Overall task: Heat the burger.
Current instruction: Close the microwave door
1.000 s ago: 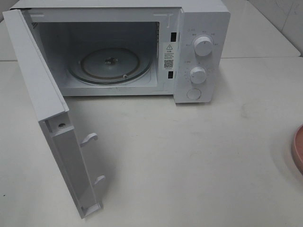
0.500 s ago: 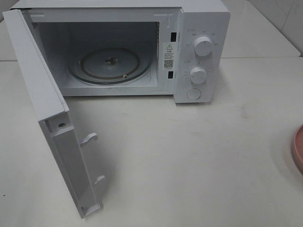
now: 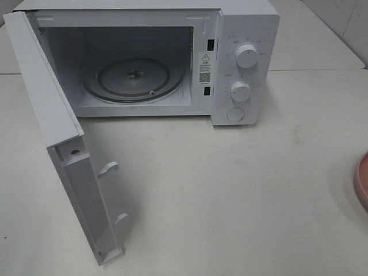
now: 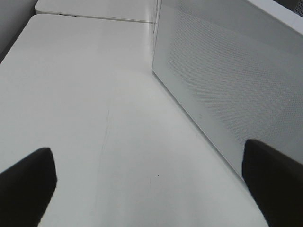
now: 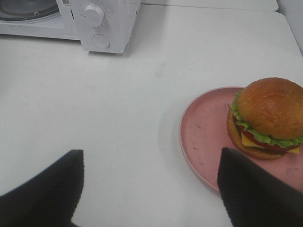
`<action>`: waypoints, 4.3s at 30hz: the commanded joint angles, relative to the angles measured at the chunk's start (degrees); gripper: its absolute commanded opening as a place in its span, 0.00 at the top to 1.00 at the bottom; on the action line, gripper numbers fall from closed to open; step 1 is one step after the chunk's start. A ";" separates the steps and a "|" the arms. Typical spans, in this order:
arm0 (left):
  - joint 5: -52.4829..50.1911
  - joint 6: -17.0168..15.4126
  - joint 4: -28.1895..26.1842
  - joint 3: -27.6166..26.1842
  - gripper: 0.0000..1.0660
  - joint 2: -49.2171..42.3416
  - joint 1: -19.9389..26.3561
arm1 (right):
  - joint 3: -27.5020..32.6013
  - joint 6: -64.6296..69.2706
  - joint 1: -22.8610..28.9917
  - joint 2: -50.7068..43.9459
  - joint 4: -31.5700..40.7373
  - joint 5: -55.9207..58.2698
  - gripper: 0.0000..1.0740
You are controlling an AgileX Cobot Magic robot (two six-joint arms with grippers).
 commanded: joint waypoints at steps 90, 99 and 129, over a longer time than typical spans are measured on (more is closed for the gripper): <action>-114.99 -5.27 7.51 10.54 1.00 85.43 -23.09 | 0.11 -0.17 -0.23 -1.49 -0.06 0.00 0.29; -114.88 1.49 -9.45 4.76 1.00 92.07 -34.43 | 0.11 -0.17 -0.23 -1.49 -0.06 0.00 0.29; -111.44 30.25 -51.45 -28.25 1.00 113.39 -48.64 | 0.11 -0.17 -0.23 -1.49 -0.06 0.00 0.29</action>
